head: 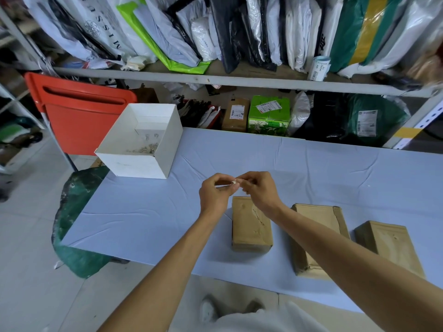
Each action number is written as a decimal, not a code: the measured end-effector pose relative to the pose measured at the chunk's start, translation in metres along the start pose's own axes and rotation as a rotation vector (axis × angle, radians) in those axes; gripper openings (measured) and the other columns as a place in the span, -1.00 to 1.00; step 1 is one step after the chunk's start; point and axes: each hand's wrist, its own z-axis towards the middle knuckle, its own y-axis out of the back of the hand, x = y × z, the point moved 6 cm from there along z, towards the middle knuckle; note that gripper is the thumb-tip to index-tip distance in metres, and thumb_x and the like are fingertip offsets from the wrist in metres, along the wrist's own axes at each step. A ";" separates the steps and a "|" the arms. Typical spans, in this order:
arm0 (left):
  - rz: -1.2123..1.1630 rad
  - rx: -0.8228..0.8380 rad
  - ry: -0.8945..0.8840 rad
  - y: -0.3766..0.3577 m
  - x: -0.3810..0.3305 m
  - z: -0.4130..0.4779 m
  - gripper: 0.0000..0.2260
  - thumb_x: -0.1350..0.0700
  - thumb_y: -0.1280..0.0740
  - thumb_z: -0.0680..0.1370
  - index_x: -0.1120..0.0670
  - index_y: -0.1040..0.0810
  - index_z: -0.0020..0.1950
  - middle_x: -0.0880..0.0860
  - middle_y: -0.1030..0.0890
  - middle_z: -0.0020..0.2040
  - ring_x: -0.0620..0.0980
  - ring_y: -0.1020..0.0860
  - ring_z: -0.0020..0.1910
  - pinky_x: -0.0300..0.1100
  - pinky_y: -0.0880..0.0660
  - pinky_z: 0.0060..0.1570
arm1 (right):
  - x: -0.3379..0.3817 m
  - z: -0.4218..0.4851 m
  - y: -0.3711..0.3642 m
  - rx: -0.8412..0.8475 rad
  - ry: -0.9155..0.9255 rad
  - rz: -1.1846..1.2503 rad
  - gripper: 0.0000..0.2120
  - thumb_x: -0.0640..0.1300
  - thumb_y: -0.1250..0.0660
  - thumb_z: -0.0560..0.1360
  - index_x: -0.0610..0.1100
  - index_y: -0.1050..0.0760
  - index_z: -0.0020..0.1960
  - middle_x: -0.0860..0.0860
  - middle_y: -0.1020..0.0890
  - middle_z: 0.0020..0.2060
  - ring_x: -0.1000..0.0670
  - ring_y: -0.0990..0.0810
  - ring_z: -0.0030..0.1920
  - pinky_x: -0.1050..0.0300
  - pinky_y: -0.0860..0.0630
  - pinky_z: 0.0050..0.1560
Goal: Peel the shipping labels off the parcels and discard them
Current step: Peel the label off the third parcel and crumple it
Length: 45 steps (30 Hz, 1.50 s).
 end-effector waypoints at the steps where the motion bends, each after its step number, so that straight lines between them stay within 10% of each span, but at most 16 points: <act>1: -0.013 -0.011 0.014 0.000 0.000 0.000 -0.88 0.16 -0.51 0.41 0.11 -0.64 -0.10 -0.04 -0.68 -0.11 -0.17 -0.63 -0.07 -0.30 -0.56 -0.07 | 0.002 0.002 0.001 -0.006 0.008 -0.023 -0.88 -0.22 -0.38 0.51 -0.21 -0.69 -0.09 0.00 -0.68 -0.30 0.16 -0.62 -0.29 0.34 -0.52 -0.24; 19: -0.033 -0.048 0.052 0.010 -0.006 0.008 -0.87 0.18 -0.53 0.40 0.17 -0.69 -0.10 0.06 -0.70 -0.22 -0.03 -0.68 -0.28 -0.21 -0.64 -0.19 | 0.006 -0.002 0.000 -0.053 0.028 0.017 -0.82 -0.27 -0.42 0.48 -0.26 -0.57 0.08 -0.08 -0.70 -0.24 0.04 -0.71 -0.25 0.14 -0.65 -0.13; 30: -0.096 -0.037 0.082 0.004 0.000 -0.003 -0.91 0.29 -0.48 0.41 0.14 -0.63 -0.23 0.10 -0.67 -0.28 -0.01 -0.67 -0.34 -0.25 -0.61 -0.31 | 0.010 -0.004 0.000 -0.046 0.054 -0.150 -0.95 -0.28 -0.42 0.45 -0.26 -0.64 -0.17 -0.08 -0.67 -0.34 0.02 -0.65 -0.35 0.23 -0.59 -0.32; 45: 0.081 0.001 -0.023 0.019 -0.011 0.003 -0.95 0.17 -0.46 0.46 0.11 -0.67 -0.10 0.00 -0.67 -0.18 -0.03 -0.64 -0.13 -0.20 -0.63 -0.10 | 0.014 0.002 -0.005 0.004 0.061 -0.073 -0.91 -0.25 -0.53 0.36 -0.20 -0.62 -0.21 -0.05 -0.69 -0.37 0.01 -0.69 -0.32 0.01 -0.67 -0.19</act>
